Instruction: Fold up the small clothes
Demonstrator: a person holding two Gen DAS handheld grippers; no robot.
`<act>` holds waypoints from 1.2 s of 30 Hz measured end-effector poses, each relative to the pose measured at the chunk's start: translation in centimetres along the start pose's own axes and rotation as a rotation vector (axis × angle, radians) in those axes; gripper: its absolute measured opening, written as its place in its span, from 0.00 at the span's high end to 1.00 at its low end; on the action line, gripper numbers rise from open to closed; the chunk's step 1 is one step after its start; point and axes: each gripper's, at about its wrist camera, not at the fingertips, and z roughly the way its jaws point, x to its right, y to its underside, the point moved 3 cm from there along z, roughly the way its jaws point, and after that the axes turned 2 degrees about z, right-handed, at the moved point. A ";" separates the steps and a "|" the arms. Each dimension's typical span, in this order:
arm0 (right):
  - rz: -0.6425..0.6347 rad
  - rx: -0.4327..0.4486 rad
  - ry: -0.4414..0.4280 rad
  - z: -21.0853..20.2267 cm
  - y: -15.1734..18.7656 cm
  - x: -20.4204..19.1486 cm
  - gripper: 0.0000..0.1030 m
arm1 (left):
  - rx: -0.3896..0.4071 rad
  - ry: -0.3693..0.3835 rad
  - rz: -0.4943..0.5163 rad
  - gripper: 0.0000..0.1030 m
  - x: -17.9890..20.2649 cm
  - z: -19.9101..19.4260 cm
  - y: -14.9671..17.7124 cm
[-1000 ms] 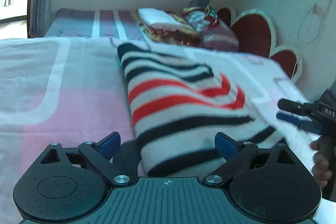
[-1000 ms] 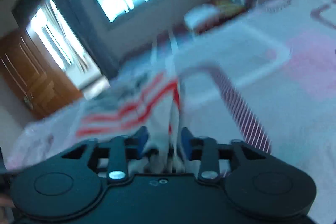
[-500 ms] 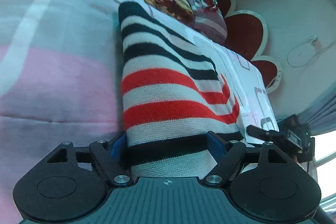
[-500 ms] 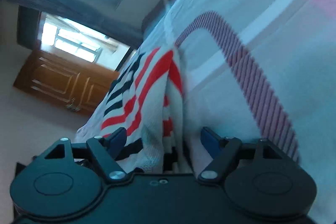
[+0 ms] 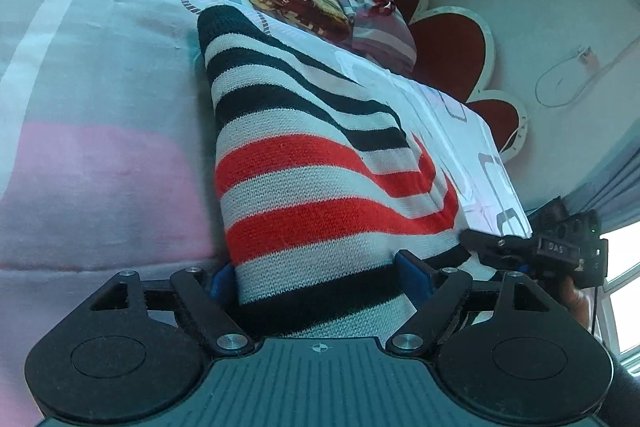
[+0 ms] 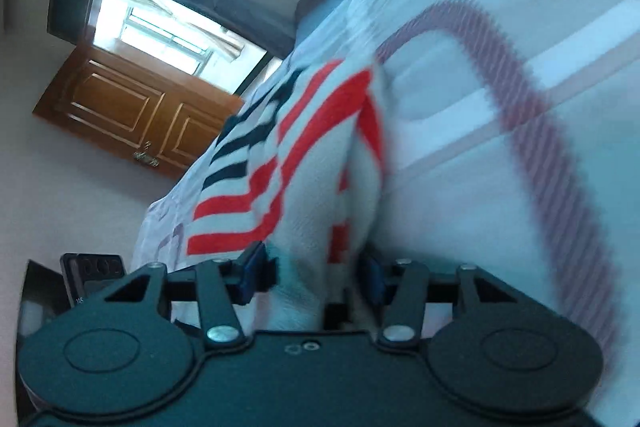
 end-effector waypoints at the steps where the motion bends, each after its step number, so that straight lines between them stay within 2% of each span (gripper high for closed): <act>1: -0.001 0.026 0.026 -0.6 -0.1 0.3 0.42 | 0.002 -0.003 0.004 0.21 0.1 0.0 0.0; 2: 0.008 0.045 0.040 -1.1 -0.1 0.6 0.36 | 0.004 -0.005 0.007 0.21 0.1 0.0 0.0; 6: 0.015 0.001 0.007 0.2 0.4 0.4 0.32 | 0.006 -0.010 0.019 0.21 0.2 -0.1 0.0; 9: 0.026 -0.046 -0.035 1.9 0.8 -0.2 0.32 | 0.005 -0.011 0.024 0.21 0.2 -0.1 -0.1; 11: 0.004 -0.052 -0.023 2.5 0.9 -0.9 0.30 | 0.009 -0.008 0.022 0.21 0.2 -0.1 0.0; 13: 0.043 -0.068 -0.050 2.9 1.0 -1.3 0.31 | 0.014 -0.001 0.014 0.21 0.1 0.0 0.1; 16: 0.032 -0.103 -0.100 3.7 1.4 -1.9 0.31 | 0.017 0.044 -0.048 0.21 -0.9 -0.2 0.1; 18: 0.066 -0.105 -0.143 3.2 0.9 -0.8 0.38 | 0.018 0.075 -0.083 0.22 -1.8 -0.7 0.3; 19: 0.082 -0.110 -0.144 2.9 0.7 0.1 0.52 | 0.017 0.084 -0.088 0.22 -2.0 -0.8 0.4; 20: 0.099 -0.112 -0.153 2.6 0.5 0.9 0.59 | 0.017 0.091 -0.088 0.22 -2.1 -0.9 0.5; 22: 0.098 -0.105 -0.172 2.2 0.6 1.3 0.61 | 0.019 0.096 -0.094 0.21 -2.0 -0.4 0.4; 25: 0.052 -0.083 -0.134 3.2 0.8 0.1 0.60 | 0.028 0.075 -0.070 0.21 -1.0 0.3 0.0; 29: -0.085 -0.028 -0.022 3.1 1.9 -2.4 0.64 | 0.037 -0.051 0.075 0.36 1.6 0.9 -0.1; 32: -0.184 0.010 0.063 2.6 2.8 -4.7 0.66 | 0.058 -0.058 0.078 0.45 1.9 0.3 -0.3; 36: -0.229 0.050 0.075 1.6 3.5 -6.7 0.67 | 0.078 -0.047 0.104 0.49 2.9 -1.3 -0.5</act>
